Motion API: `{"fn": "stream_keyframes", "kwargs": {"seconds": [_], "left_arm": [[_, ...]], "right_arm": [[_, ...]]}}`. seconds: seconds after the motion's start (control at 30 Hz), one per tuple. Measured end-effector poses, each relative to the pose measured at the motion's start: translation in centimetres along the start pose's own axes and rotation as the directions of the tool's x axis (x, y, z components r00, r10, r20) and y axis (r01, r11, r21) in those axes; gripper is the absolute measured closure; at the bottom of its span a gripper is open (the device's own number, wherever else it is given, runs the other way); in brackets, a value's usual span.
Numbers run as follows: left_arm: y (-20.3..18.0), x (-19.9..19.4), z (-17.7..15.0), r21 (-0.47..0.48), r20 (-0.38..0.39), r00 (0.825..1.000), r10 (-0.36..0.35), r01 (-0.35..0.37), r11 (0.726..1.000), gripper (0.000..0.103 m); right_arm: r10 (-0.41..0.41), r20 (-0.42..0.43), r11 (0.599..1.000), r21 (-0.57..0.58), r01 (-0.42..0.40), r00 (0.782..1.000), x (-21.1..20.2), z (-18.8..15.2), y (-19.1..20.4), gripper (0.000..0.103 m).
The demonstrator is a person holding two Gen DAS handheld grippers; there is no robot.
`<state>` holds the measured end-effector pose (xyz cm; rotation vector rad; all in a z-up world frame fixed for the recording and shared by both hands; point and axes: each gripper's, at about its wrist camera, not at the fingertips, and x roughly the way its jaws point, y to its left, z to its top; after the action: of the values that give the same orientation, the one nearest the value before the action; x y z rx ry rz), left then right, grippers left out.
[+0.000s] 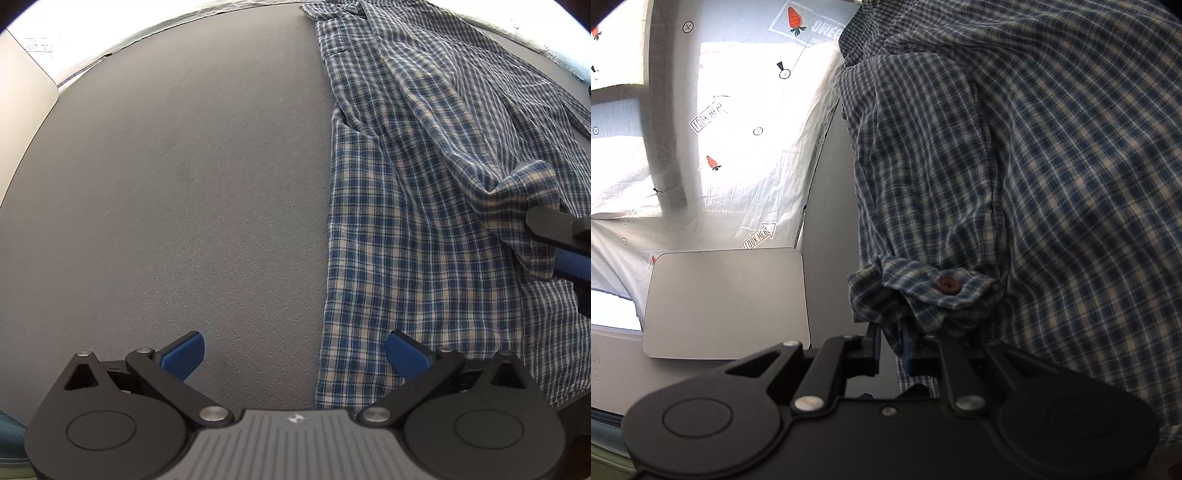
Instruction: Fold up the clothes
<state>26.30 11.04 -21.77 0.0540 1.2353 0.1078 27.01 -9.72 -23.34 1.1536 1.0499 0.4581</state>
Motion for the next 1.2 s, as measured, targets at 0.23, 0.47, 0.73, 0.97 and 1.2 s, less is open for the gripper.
{"fn": "stream_keyframes", "kwargs": {"seconds": [0.23, 0.47, 0.73, 0.97, 1.2], "left_arm": [[1.0, -0.1, -0.4, 0.002, 0.000, 1.000, -0.004, 0.004, 1.000, 0.000], [1.5, -0.1, -0.4, -0.003, -0.005, 1.000, -0.007, 0.007, 1.000, 0.000], [1.7, -0.3, -0.4, -0.007, -0.009, 1.000, -0.006, 0.006, 1.000, 0.000], [3.9, -0.4, -0.8, -0.022, -0.016, 1.000, 0.002, -0.002, 1.000, 0.000], [3.5, 0.1, 0.1, -0.031, -0.020, 1.000, 0.012, -0.012, 0.999, 0.000]], "right_arm": [[0.106, -0.010, 0.994, -0.024, -0.106, 0.994, 0.6, -0.3, 2.3, 0.070], [0.234, -0.052, 0.968, -0.078, -0.238, 0.971, 0.7, -0.7, 4.3, 0.055], [0.252, 0.062, 0.967, -0.047, -0.250, 0.966, 0.5, 0.7, 3.6, 0.077], [0.431, 0.059, 0.902, -0.012, -0.431, 0.900, -0.6, 1.6, 2.7, 0.076], [0.165, 0.011, 0.986, 0.022, -0.165, 0.986, 0.7, 1.8, 0.9, 0.086]]}}
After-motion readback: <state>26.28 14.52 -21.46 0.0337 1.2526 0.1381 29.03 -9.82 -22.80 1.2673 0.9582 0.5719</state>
